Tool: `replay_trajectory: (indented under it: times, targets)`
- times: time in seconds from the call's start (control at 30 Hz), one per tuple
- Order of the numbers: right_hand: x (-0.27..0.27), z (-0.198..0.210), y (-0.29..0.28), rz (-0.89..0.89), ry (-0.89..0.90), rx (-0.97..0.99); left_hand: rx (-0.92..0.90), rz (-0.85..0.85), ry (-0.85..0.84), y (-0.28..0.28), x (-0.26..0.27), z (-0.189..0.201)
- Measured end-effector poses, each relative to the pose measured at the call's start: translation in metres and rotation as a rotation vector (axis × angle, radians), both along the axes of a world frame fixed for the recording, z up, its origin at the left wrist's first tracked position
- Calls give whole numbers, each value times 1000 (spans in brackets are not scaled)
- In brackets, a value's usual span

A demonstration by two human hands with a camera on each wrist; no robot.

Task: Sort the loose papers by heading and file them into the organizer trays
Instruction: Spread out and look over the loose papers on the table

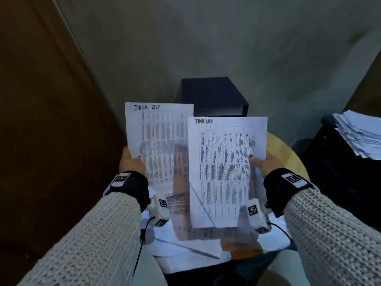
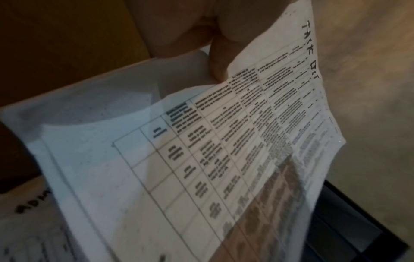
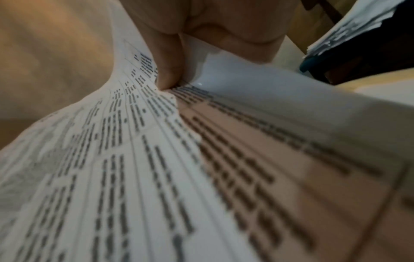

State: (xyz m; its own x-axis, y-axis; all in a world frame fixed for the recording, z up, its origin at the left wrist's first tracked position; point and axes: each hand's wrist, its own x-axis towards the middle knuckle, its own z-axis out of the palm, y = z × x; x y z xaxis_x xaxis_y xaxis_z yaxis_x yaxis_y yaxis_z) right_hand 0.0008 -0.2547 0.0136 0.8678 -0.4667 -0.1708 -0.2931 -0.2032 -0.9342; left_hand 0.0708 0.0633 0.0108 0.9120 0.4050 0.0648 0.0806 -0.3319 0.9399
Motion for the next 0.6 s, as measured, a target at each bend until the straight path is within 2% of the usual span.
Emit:
replay_trajectory:
  times: [0.1,0.17,0.27,0.47,0.6]
  targets:
    - [1,-6,5,22,73,-34,139,-143,43,-14,1,-4]
    - [3,-12,9,27,103,-40,159,-262,44,-28,-1,-15]
    - [7,-23,12,35,120,-53,160,-363,138,-48,-8,-31]
    - [7,-48,1,-36,221,-70,70,-420,236,-71,-17,-51]
    - [5,-59,-7,-86,285,-50,-95,-440,229,-81,-28,-60]
